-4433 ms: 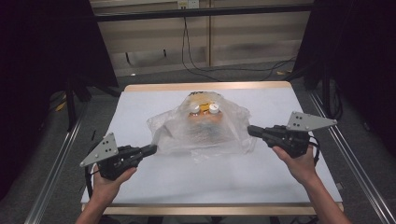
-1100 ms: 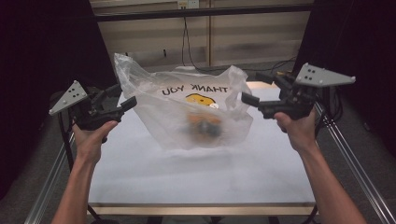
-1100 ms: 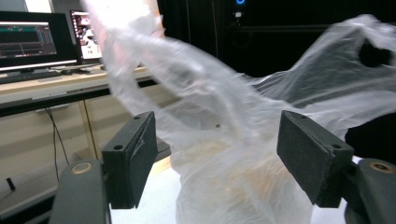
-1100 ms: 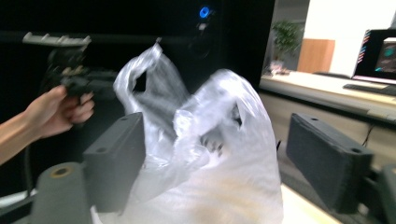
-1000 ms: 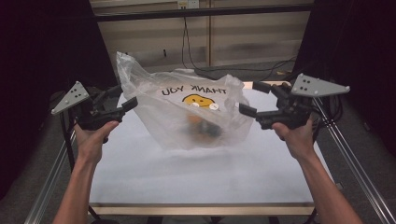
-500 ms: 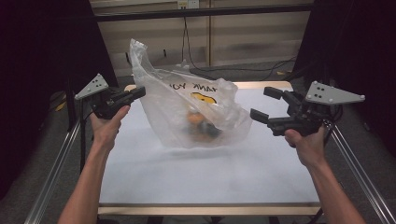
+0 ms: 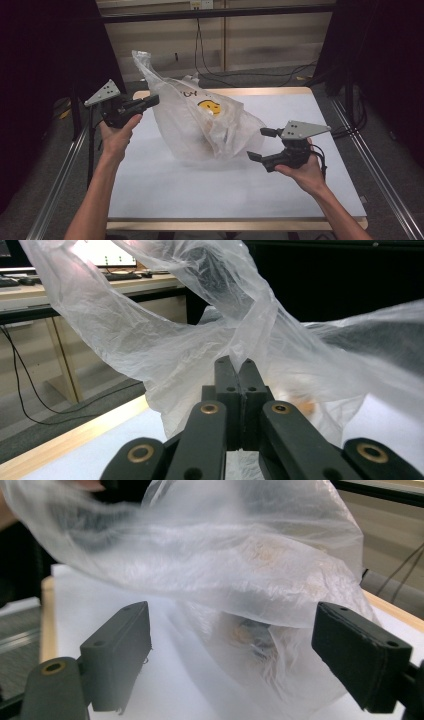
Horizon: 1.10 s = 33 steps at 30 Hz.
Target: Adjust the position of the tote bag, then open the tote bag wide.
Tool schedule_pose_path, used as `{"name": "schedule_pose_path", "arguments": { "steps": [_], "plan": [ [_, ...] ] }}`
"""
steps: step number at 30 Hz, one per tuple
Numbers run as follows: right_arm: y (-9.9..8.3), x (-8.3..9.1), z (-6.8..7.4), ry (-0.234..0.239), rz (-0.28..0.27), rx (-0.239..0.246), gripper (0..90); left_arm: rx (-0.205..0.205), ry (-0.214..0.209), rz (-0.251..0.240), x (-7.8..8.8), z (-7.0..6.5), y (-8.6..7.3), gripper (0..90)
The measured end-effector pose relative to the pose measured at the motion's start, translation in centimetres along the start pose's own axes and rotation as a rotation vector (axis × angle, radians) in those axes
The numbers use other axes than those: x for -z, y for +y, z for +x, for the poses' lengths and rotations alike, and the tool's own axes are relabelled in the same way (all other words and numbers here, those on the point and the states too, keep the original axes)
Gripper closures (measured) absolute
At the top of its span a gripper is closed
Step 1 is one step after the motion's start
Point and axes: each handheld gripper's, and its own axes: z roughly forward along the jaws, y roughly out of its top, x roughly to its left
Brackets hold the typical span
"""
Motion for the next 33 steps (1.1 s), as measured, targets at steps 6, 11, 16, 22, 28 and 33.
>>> {"name": "schedule_pose_path", "arguments": {
  "steps": [6,11,16,22,28,33],
  "plan": [
    [0.8,-1.8,-1.2,-0.022,-0.024,-0.007,18.3,-0.002,0.003,0.0,0.0,-0.1,-0.1,90.0],
    [1.6,-3.0,-1.9,-0.024,-0.048,-0.005,39.3,-0.003,-0.012,0.013,-0.3,0.0,-0.4,90.0],
    [2.5,-4.3,-2.6,-0.006,-0.037,0.003,67.4,-0.013,-0.019,0.039,-0.7,-0.1,-1.0,90.0],
    [2.2,-5.3,-3.5,0.037,-0.033,-0.029,90.0,-0.013,-0.021,0.062,-0.9,-0.1,-1.7,90.0],
    [2.1,-5.5,-4.1,0.012,-0.035,-0.051,90.0,0.001,-0.023,0.076,-1.1,0.1,-2.6,90.0],
    [1.7,-5.8,-5.3,-0.013,-0.01,-0.066,90.0,-0.013,-0.023,0.108,-1.5,0.3,-3.2,90.0]
  ]
}}
